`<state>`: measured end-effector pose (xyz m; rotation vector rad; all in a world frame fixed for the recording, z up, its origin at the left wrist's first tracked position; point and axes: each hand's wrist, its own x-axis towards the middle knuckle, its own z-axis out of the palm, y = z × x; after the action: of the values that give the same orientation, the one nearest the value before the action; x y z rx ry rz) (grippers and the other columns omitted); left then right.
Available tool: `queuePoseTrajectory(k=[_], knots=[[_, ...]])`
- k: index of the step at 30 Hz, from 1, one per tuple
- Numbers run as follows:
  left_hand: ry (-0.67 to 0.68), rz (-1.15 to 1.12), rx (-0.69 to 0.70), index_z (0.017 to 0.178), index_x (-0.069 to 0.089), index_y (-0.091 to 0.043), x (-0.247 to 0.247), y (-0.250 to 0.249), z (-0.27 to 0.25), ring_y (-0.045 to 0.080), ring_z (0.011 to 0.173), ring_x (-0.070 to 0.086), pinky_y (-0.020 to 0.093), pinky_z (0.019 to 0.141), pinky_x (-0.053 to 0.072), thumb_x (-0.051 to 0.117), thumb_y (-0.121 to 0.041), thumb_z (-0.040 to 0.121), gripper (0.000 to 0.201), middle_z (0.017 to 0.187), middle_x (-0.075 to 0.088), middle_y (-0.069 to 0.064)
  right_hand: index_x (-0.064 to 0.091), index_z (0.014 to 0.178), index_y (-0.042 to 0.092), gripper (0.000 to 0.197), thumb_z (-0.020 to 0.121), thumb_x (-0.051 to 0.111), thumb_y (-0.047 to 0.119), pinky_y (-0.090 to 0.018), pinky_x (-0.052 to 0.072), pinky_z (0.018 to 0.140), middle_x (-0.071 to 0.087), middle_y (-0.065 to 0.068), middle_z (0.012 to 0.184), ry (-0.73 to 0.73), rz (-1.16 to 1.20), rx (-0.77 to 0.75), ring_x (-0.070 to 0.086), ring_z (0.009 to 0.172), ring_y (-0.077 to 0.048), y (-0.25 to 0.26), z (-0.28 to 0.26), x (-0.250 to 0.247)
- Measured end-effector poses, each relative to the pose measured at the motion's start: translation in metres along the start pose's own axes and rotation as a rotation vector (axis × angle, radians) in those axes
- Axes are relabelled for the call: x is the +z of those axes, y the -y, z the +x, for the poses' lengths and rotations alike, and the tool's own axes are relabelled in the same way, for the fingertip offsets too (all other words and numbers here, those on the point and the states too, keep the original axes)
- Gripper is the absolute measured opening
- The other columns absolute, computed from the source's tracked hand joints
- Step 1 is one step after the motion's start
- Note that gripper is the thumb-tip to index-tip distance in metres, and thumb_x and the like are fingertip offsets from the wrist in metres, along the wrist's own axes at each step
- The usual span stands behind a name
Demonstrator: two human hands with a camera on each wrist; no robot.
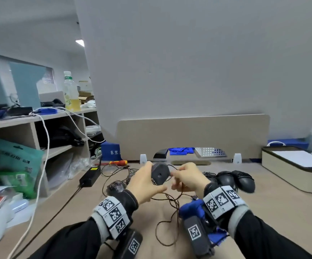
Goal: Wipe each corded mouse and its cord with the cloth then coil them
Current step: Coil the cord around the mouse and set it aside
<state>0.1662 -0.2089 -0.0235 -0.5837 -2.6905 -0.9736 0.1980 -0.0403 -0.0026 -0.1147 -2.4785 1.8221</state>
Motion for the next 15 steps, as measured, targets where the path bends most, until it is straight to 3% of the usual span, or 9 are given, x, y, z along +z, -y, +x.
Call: queuePoseTrajectory(k=[2,4,7,11,15], knots=[[0.027,-0.204,-0.079,0.104,0.044,-0.021,0.007,0.001,0.003,0.023,0.067,0.067,0.027,0.044,0.051,0.077,-0.034,0.081,0.042,0.098,0.059,0.002,0.068,0.083,0.006,0.023,0.099,0.057,0.017,-0.027,0.051,0.055,0.052,-0.003,0.065,-0.124,0.076,-0.017,0.048,0.053,-0.015,0.001,0.004,-0.009],[0.027,-0.326,-0.117,0.104,0.045,-0.021,0.017,0.003,0.006,0.02,0.06,0.065,0.029,0.043,0.051,0.071,-0.029,0.087,0.032,0.097,0.061,0.006,0.073,0.092,0.009,0.022,0.1,0.057,0.022,-0.021,0.04,0.044,0.046,0.0,0.066,-0.157,0.071,-0.066,0.039,0.051,-0.013,0.0,0.006,-0.013],[0.031,-0.503,-0.174,0.107,0.046,-0.014,0.033,0.006,0.011,0.021,0.052,0.061,0.029,0.041,0.048,0.068,-0.024,0.091,0.028,0.093,0.06,0.01,0.073,0.096,0.012,0.019,0.099,0.057,0.021,-0.019,0.029,0.039,0.043,0.002,0.063,-0.071,0.01,-0.136,0.034,0.049,-0.009,-0.007,0.009,-0.006],[0.053,-0.848,-0.338,0.119,0.047,-0.014,0.043,0.014,0.021,0.027,0.049,0.057,0.024,0.039,0.043,0.064,-0.017,0.095,0.03,0.089,0.059,0.016,0.07,0.106,0.011,0.023,0.102,0.047,0.012,-0.019,0.026,0.039,0.04,0.0,0.061,0.084,0.008,-0.079,0.028,0.04,-0.006,-0.023,0.016,0.008],[0.048,-1.078,-0.37,0.121,0.046,-0.008,0.047,0.029,0.029,0.026,0.048,0.055,0.023,0.043,0.04,0.052,-0.005,0.096,0.026,0.073,0.063,0.014,0.066,0.093,0.01,0.026,0.103,0.042,0.013,-0.022,0.033,0.042,0.042,0.002,0.056,0.181,-0.059,-0.056,0.031,0.037,-0.007,-0.033,0.021,0.017]])
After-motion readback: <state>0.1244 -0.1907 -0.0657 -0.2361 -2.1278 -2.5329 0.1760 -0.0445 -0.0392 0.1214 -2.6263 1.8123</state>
